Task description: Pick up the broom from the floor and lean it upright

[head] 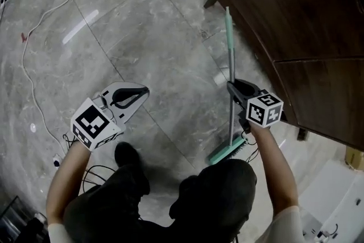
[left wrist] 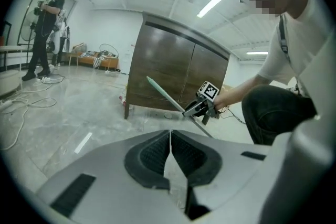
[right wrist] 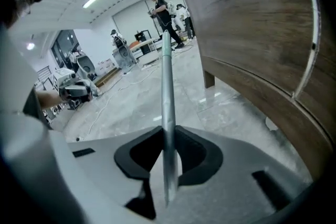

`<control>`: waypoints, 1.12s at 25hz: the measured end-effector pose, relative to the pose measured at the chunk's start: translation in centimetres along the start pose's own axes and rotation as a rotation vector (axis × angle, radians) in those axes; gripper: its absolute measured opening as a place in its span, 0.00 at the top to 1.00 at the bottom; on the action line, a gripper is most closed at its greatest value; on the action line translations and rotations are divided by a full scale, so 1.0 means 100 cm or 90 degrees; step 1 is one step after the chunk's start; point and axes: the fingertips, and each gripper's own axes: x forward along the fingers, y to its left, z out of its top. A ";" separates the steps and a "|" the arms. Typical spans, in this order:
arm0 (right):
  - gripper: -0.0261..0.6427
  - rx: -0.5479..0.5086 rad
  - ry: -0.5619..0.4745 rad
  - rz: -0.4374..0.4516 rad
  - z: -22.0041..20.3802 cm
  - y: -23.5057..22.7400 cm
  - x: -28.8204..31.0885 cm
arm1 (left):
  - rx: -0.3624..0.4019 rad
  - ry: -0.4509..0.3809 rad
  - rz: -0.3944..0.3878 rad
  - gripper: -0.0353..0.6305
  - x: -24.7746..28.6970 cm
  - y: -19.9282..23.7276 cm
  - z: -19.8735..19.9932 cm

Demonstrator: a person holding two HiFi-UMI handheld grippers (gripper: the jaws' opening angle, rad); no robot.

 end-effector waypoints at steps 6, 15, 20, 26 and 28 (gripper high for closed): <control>0.84 0.025 -0.048 -0.008 0.029 -0.002 -0.053 | 0.047 -0.001 -0.064 0.93 0.017 -0.018 0.054; 0.84 0.053 -0.120 -0.015 0.071 0.002 -0.121 | 0.059 -0.040 -0.125 0.93 0.024 -0.049 0.147; 0.85 0.084 -0.143 -0.025 0.081 0.000 -0.159 | 0.109 -0.050 -0.145 0.93 0.033 -0.072 0.191; 0.84 0.142 -0.163 -0.024 0.082 0.003 -0.189 | 0.125 -0.067 -0.170 0.93 0.035 -0.106 0.245; 0.84 0.163 -0.163 -0.023 0.080 0.006 -0.198 | 0.136 -0.062 -0.184 0.93 0.035 -0.123 0.258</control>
